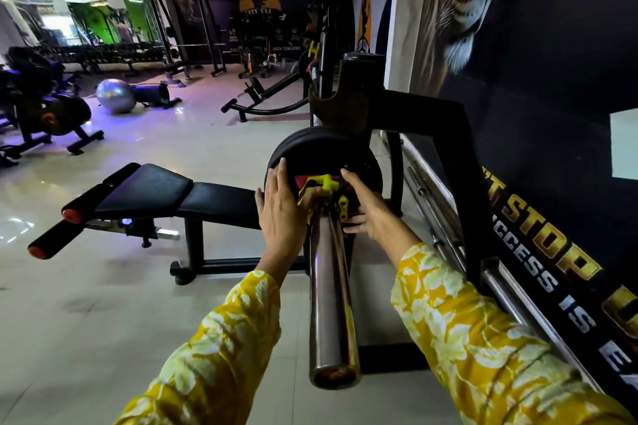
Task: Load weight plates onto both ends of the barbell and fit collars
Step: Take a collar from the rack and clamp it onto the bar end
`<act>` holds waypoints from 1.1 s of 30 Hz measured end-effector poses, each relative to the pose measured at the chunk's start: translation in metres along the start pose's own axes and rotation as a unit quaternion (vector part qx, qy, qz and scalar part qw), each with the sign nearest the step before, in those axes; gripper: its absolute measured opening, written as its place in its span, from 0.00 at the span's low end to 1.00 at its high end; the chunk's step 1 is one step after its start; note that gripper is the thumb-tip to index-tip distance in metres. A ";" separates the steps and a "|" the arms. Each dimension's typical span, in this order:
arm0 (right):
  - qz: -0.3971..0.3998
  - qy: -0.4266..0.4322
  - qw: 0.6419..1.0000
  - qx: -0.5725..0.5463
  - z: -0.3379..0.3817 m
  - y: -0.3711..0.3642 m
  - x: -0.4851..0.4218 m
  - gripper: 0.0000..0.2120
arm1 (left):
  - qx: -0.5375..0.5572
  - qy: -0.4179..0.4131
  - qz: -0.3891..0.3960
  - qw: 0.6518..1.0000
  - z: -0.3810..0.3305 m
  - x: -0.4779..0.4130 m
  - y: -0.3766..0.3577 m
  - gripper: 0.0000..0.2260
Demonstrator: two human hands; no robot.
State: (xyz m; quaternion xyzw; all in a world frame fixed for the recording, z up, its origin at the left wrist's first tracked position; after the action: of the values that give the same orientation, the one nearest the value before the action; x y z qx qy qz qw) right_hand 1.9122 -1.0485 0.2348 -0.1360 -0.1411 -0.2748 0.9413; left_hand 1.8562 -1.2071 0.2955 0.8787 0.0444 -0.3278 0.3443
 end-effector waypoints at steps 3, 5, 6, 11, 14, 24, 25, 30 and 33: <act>0.013 -0.001 1.000 -0.022 -0.005 0.000 0.000 0.40 | -0.026 -0.018 0.006 0.999 0.002 0.001 0.000 0.38; 0.012 -0.003 0.999 -0.042 -0.005 0.000 0.000 0.37 | 0.001 -0.001 0.026 1.000 0.006 -0.003 -0.002 0.40; 0.012 -0.006 0.999 -0.052 -0.005 0.000 0.000 0.36 | 0.033 0.024 0.040 0.998 0.010 -0.005 -0.004 0.42; 0.004 -0.025 0.981 -0.191 -0.016 0.013 -0.001 0.23 | 0.174 0.123 0.084 0.973 0.022 -0.008 -0.014 0.47; 0.052 -0.057 0.971 -0.225 -0.025 0.009 0.003 0.31 | 0.173 0.120 0.078 0.974 0.024 -0.009 -0.016 0.47; 0.184 -0.132 0.946 -0.233 -0.037 -0.016 0.009 0.34 | 0.005 -0.076 0.053 0.996 -0.009 -0.016 -0.001 0.42; 0.193 -0.135 0.942 -0.240 -0.038 -0.018 0.010 0.34 | -0.021 -0.110 0.055 0.992 -0.015 -0.015 -0.001 0.40; 0.178 -0.139 0.937 -0.266 -0.042 -0.018 0.006 0.32 | -0.125 -0.224 0.079 0.963 -0.028 -0.009 -0.010 0.32; 0.178 -0.144 0.937 -0.266 -0.043 -0.017 0.003 0.31 | -0.152 -0.244 0.084 0.954 -0.025 -0.009 -0.014 0.31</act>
State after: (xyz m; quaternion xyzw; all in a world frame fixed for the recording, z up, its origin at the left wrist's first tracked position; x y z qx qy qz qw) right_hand 1.9136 -1.0782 0.1988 -0.4419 -0.1701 -0.1080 0.8741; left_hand 1.8583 -1.1797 0.3067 0.7098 -0.0653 -0.4912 0.5007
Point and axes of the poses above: each hand's wrist, its own x-axis away from the middle knuckle, its own y-axis out of the back of the hand, z = x × y, the point moved 9 cm from there along -x, towards the middle knuckle, and after that the axes turned 5 degrees about -x, right-handed, at the moved point
